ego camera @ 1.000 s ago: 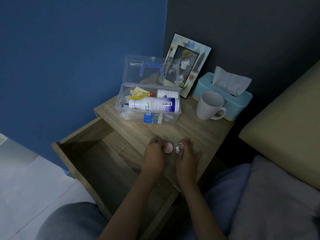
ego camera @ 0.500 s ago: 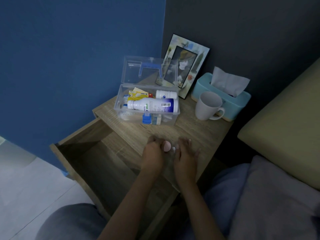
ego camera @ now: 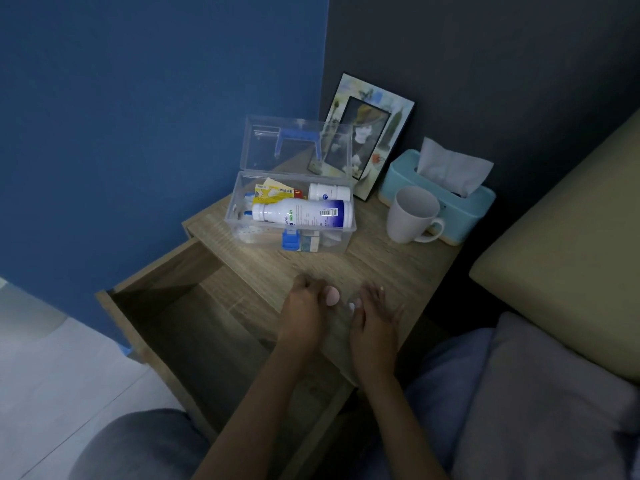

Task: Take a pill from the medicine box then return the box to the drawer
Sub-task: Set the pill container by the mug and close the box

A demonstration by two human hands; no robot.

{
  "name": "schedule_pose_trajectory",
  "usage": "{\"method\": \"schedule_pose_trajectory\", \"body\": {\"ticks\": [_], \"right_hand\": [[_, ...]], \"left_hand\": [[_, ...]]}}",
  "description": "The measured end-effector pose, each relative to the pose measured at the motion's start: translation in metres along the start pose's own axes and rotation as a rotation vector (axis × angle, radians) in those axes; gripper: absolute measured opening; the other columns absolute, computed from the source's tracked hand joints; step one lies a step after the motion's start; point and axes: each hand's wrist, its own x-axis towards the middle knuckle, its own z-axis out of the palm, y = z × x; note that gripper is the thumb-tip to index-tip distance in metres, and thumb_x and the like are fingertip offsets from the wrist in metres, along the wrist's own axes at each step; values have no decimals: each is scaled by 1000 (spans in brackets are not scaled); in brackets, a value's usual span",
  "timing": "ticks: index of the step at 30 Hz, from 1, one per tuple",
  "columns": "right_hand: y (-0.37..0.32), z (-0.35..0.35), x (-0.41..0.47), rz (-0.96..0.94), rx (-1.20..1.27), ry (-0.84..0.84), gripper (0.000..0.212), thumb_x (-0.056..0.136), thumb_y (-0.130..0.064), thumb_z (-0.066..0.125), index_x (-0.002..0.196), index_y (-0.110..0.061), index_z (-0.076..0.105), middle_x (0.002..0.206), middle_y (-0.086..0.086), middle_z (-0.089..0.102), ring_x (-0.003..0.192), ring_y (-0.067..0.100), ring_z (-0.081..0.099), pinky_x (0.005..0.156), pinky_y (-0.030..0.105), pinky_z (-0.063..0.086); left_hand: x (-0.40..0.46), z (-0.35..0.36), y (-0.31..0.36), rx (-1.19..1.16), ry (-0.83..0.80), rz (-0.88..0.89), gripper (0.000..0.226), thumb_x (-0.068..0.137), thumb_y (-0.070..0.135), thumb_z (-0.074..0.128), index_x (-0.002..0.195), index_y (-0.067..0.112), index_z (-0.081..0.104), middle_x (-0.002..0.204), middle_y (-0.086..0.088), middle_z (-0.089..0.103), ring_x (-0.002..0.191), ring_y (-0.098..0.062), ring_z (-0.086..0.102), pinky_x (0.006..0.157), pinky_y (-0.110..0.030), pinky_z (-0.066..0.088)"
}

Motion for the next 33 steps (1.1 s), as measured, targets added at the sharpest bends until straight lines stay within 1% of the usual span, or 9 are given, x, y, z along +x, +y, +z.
{"method": "schedule_pose_trajectory", "body": {"ticks": [4,6,9,12,14,16,20,29,33], "right_hand": [[-3,-2,-1,48,166,-1,42,100,-19,41,141,-10,46,152,8,42,147,19,27,123,47,8],[-3,-7,2,92,315,39,43,100,-20,43,141,-9,46,151,12,42,145,23,31,120,47,22],[-5,-21,21,133,465,156,47,100,-26,44,144,-10,42,152,8,40,144,20,32,119,37,24],[-7,-43,59,159,611,330,41,101,-22,41,138,-4,47,142,10,51,132,19,46,112,28,32],[-7,-56,87,177,656,411,39,102,-19,38,136,-1,47,131,7,56,119,18,53,97,19,38],[-4,-63,112,239,661,446,40,103,-23,36,134,0,46,127,12,59,114,24,56,85,21,41],[6,-64,144,343,655,484,39,102,-26,35,130,-2,48,127,16,59,116,29,56,87,25,39],[22,-61,162,379,692,497,37,102,-20,40,103,13,56,106,28,64,92,28,59,55,15,30],[24,-59,157,367,695,452,40,102,-26,41,98,10,57,95,18,62,83,17,53,45,8,32]], "left_hand": [[-10,-6,-12,159,73,144,33,92,30,51,112,7,65,111,-16,59,95,-33,60,77,-39,49],[-15,-9,-19,247,84,220,45,93,36,41,121,9,63,123,-17,62,111,-36,59,89,-42,49],[-20,-7,-26,243,36,239,59,94,41,24,142,14,43,152,-9,37,145,-31,25,114,-48,22],[-21,0,-35,314,-43,227,68,93,51,6,150,18,23,160,-2,13,148,-23,-3,118,-45,2],[-22,3,-38,366,-52,245,75,92,54,-4,150,16,25,160,-4,14,147,-25,0,118,-48,4],[-22,3,-37,377,-41,251,75,95,50,-5,147,12,34,157,-7,24,146,-30,11,116,-51,12],[-23,2,-33,405,-48,232,71,98,46,1,142,10,42,153,-8,35,144,-31,24,113,-54,20],[-24,-8,-32,457,-55,294,76,95,48,-5,144,10,40,154,-8,34,143,-29,29,114,-48,24],[-25,-11,-31,466,-80,277,74,97,47,-1,142,9,43,152,-9,38,141,-29,34,112,-47,27]]}}
